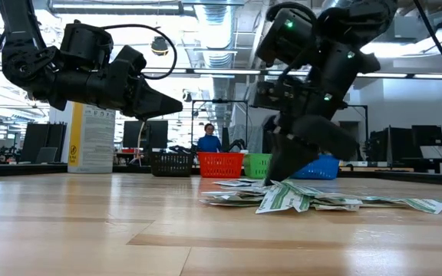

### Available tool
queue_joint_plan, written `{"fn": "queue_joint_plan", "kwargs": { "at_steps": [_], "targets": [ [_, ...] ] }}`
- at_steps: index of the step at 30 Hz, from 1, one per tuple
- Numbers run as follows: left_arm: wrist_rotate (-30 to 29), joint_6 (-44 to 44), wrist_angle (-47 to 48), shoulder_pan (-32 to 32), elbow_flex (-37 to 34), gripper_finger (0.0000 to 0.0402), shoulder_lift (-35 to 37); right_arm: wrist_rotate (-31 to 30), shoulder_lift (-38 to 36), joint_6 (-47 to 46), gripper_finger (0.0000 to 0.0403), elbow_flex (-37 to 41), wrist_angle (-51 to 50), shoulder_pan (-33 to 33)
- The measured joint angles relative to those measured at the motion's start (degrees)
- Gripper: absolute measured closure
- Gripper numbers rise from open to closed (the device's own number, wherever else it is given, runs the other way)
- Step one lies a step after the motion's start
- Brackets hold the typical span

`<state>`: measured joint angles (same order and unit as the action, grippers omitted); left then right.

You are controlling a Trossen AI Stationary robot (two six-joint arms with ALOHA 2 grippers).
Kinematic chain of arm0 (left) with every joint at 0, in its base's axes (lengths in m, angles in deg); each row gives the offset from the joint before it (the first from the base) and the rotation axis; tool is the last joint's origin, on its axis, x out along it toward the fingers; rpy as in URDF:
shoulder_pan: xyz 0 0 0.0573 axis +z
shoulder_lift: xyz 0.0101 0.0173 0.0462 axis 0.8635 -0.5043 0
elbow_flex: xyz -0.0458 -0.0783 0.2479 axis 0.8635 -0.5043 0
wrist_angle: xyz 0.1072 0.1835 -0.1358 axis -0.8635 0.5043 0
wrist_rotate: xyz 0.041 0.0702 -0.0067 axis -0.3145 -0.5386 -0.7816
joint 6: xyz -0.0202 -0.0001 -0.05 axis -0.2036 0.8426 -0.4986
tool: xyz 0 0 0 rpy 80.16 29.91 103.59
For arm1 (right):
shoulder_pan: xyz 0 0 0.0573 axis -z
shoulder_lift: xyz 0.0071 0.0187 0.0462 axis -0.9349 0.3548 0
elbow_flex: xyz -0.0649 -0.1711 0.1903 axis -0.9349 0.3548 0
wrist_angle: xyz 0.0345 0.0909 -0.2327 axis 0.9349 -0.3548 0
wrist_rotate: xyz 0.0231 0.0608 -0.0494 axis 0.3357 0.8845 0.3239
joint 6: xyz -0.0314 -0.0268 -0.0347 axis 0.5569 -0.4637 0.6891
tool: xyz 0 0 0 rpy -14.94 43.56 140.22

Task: Pick & Place First Aid Supplies
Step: Put the orange ointment pack into the green bin

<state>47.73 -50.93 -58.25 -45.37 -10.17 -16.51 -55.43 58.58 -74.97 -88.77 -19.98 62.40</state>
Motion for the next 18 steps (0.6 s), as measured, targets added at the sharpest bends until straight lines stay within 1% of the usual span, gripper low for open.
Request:
{"fn": "queue_joint_plan", "kwargs": {
  "at_steps": [4, 12, 15, 18],
  "targets": [
    [0.0, 0.2, 0.0, 0.0, 0.0, 0.0300, 0.0, -2.1, -2.0, 0.0, 0.0400, -0.1, -0.5, 0.5],
    [0.0, 0.2, 0.4, 0.0, 0.0, 0.0300, 0.0, -2.7, -3.0, 0.0, 0.0396, -0.2, -1.5, 2.1],
    [0.0, 0.2, 0.4, 0.0, 0.0, 0.0300, 0.0, -2.9, -3.0, 0.0, 0.0380, -0.2, -3.1, 2.8],
    [0.0, 0.2, 0.4, 0.0, 0.0, 0.0300, 0.0, -2.9, -3.1, -0.3, 0.0351, -0.2, -3.9, 3.4]
  ]
}}
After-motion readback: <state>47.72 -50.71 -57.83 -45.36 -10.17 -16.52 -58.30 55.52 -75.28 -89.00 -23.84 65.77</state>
